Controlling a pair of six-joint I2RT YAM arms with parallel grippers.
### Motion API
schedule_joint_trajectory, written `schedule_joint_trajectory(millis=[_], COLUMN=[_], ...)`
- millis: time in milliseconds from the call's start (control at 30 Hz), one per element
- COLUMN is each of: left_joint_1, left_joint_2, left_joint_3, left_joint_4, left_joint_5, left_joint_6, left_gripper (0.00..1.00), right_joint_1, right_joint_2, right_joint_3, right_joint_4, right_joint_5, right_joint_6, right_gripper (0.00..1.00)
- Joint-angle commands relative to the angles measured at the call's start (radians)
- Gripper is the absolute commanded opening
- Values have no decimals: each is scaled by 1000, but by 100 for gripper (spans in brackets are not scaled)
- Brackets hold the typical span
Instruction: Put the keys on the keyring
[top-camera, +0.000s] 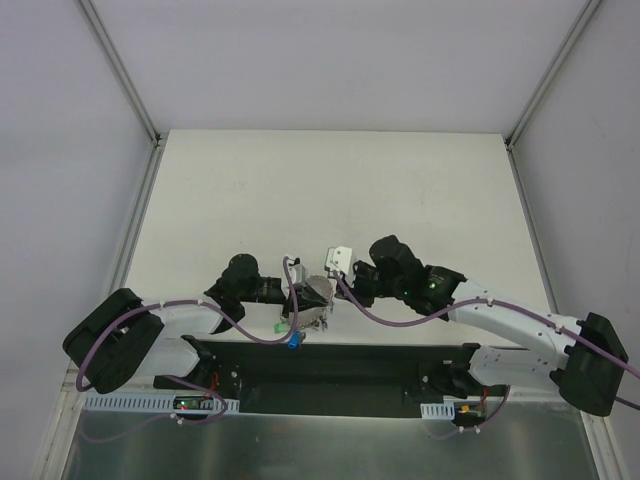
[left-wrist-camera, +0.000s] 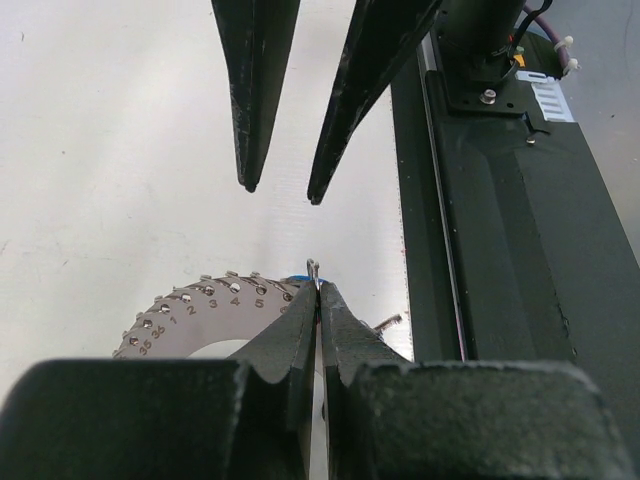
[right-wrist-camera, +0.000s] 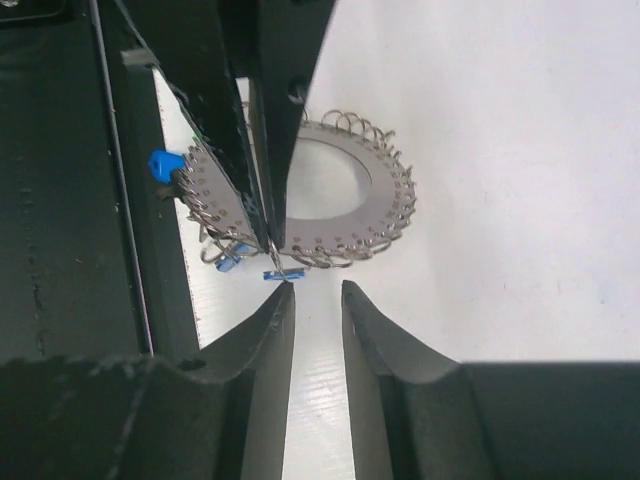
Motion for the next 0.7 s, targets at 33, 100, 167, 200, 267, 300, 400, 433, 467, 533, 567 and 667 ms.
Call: schedule_joint_trajectory(millis=[33, 100, 167, 200, 267, 300, 400, 433, 467, 533, 567, 667], left_joint_1=[-8, -8, -8, -8, -8, -8, -8, -8, -8, -8, -8, -6], left_joint_2=[-20, -14, -9, -9, -5, -5, -11, -14, -15, -21, -23, -31], left_joint_3=[21, 20, 18, 12, 7, 4, 0, 1, 0, -3, -2, -7], left_joint_4=[81, 85, 104, 111, 130, 135, 141, 141, 141, 142, 142, 142], left_joint_5=[-1, -6, -10, -13, -15, -15, -13, -9, -9, -7, -3, 2], left_joint_6=[7, 3, -7, -10, -19, -20, -20, -20, -19, -19, -19, -16], left_gripper=[0, 0, 0, 0, 0, 0, 0, 0, 0, 0, 0, 0], right_joint_1=[-17, -17, -17, -17, -17, -17, -22, -23, -29, -45, -49, -71], right_joint_2=[-36, -38, -36, -38, -39, -39, -18, -13, -5, -2, -1, 2], right_joint_3=[-74, -91, -120, -133, -165, -171, -177, -177, -180, -180, -177, -171], right_joint_4=[81, 115, 149, 182, 236, 249, 278, 288, 307, 319, 325, 325], right_joint_5=[24, 53, 68, 68, 61, 62, 50, 41, 27, -5, -16, -89], right_joint_6=[81, 114, 131, 154, 165, 167, 161, 162, 164, 165, 162, 155], right_gripper=[29, 29, 29, 29, 30, 30, 31, 32, 32, 33, 35, 37])
